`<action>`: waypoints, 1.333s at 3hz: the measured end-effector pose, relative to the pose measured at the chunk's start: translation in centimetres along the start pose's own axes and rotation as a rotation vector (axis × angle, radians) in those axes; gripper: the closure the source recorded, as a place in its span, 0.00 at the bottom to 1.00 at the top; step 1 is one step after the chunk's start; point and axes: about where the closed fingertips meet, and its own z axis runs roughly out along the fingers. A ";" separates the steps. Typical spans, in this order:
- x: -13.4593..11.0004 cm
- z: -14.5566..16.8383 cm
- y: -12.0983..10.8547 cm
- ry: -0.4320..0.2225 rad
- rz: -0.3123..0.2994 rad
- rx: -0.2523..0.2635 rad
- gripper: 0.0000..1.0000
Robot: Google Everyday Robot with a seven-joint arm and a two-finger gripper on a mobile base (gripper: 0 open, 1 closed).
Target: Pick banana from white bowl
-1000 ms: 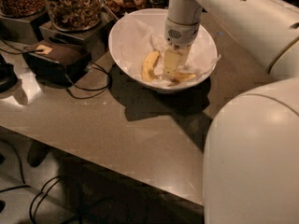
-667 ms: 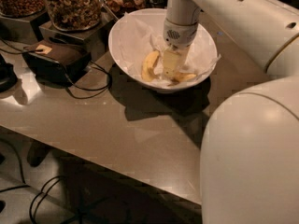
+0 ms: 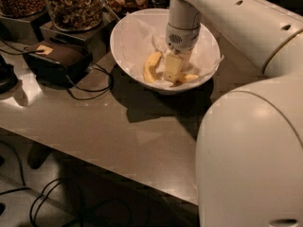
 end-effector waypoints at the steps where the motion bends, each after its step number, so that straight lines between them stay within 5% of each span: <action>1: 0.1 0.6 -0.1 0.007 -0.006 -0.007 0.67; 2: 0.1 0.4 -0.1 0.007 -0.006 -0.007 0.90; 4: -0.1 -0.3 -0.1 -0.034 -0.018 0.026 1.00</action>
Offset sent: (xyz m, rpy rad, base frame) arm -0.0199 -0.0096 -0.0062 -0.0161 0.0646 0.0269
